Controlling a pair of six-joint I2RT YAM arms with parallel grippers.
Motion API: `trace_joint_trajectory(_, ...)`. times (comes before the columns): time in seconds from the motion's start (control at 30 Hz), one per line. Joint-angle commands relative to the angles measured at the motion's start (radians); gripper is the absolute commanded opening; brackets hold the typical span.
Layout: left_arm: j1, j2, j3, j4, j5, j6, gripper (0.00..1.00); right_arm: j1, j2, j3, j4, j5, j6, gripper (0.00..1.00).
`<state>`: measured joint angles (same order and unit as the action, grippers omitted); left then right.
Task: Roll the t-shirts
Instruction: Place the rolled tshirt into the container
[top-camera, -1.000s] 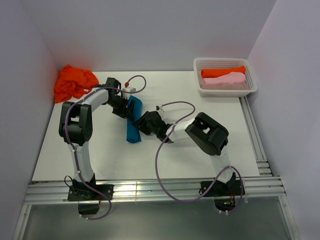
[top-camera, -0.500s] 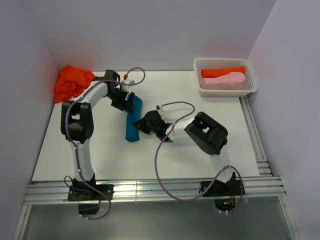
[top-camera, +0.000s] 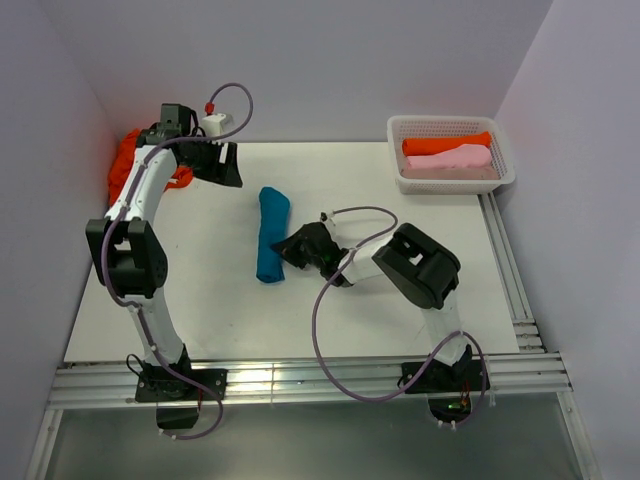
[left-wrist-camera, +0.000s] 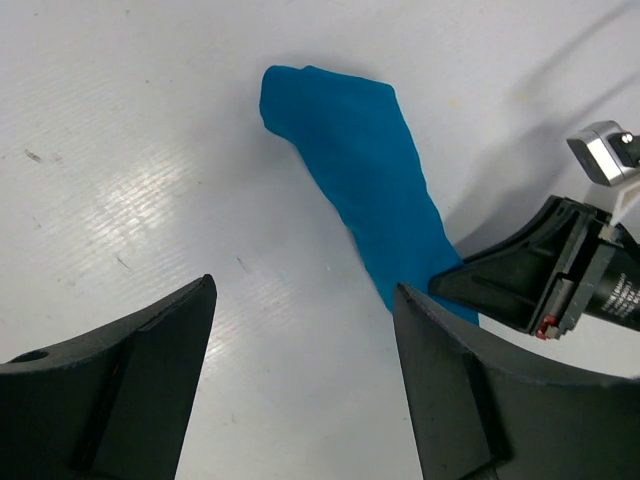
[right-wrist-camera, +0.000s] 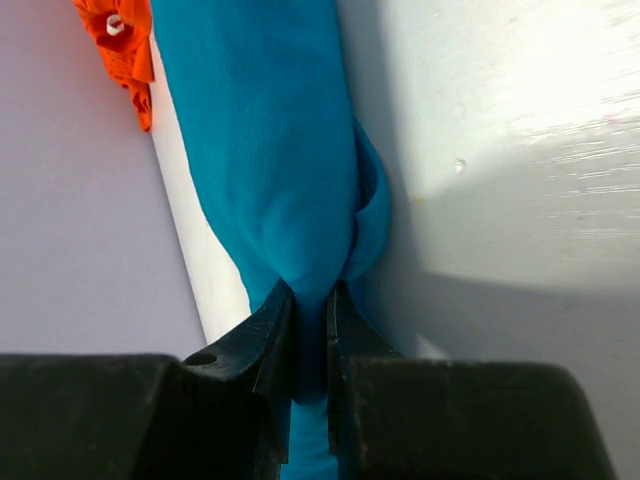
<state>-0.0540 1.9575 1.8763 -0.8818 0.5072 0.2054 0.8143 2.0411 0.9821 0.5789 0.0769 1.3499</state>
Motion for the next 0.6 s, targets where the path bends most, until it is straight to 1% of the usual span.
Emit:
trace_joint_trajectory(0.0, 0.0, -0.063, -0.022, -0.02, 0.05, 0.012, 0.77, -0.02, -0.05, -0.036, 0.013, 0.024, 0.008, 0.0)
trace_joint_trajectory(0.2, 0.003, -0.08, -0.057, -0.017, 0.063, 0.02, 0.77, -0.038, -0.114, -0.023, -0.007, 0.063, -0.003, 0.0)
trace_joint_trajectory(0.43, 0.005, -0.086, -0.074, -0.02, 0.07, 0.028, 0.77, -0.06, -0.216, 0.015, -0.109, 0.129, -0.037, 0.0)
trace_joint_trajectory(0.57, 0.005, -0.095, -0.089, -0.017, 0.076, 0.032, 0.77, -0.087, -0.306, 0.02, -0.161, 0.19, -0.038, 0.0)
